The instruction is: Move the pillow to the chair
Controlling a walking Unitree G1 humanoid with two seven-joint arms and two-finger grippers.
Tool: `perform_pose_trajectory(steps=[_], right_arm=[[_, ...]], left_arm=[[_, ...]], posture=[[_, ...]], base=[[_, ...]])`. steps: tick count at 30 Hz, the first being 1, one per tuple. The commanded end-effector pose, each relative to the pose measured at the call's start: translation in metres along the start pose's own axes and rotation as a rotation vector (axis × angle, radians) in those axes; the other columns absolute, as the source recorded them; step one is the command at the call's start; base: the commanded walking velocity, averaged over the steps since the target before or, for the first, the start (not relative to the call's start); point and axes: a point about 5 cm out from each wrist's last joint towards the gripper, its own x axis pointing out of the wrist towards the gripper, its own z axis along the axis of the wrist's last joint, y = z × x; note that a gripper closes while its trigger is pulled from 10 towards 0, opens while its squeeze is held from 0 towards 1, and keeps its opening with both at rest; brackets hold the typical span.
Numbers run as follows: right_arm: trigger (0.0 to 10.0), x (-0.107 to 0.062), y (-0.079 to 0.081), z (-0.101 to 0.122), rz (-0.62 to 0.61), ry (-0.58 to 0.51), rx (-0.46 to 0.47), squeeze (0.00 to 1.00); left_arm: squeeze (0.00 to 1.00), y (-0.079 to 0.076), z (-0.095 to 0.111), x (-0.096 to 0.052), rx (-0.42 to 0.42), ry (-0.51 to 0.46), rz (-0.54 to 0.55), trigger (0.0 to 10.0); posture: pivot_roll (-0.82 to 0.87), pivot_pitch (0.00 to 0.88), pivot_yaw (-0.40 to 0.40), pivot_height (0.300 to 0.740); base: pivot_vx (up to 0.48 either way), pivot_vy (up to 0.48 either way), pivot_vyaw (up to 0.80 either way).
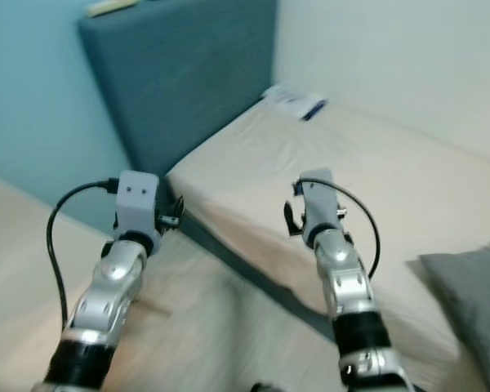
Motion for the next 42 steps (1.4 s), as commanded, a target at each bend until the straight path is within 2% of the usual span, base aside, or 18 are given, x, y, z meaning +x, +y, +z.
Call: perform_pose_trajectory(steps=[1,8,37,42], right_arm=[[10.0,-0.0008,0.0004,-0.0016,0.000,0.005,0.006,0.00],[10.0,-0.0008,0.0004,-0.0008,-0.002,0.000,0.006,0.00],[10.0,-0.0005,-0.0007,-0.0012,-0.001,0.001,0.003,0.00],[10.0,0.0005,0.0002,0.0002,-0.001,-0.014,-0.008,0.00]], left_arm=[[0.00,0.0010,-0.0098,-0.0019,-0.012,0.038,0.001,10.0],[0.00,0.0019,-0.0170,-0.0028,-0.002,0.058,-0.003,10.0],[0.00,-0.0025,-0.0144,-0.0015,-0.010,0.043,-0.019,10.0],[0.00,-0.0030,-0.0144,-0.0025,-0.038,0.041,-0.023,10.0]], posture=[[-0.01,0.112,0.001,0.740],[-0.01,0.106,0.006,0.740],[-0.01,0.103,0.002,0.740],[-0.01,0.108,-0.001,0.740]], base=[[0.000,0.000,-0.80],[0.000,0.000,-0.80],[0.000,0.000,-0.80],[0.000,0.000,-0.12]])
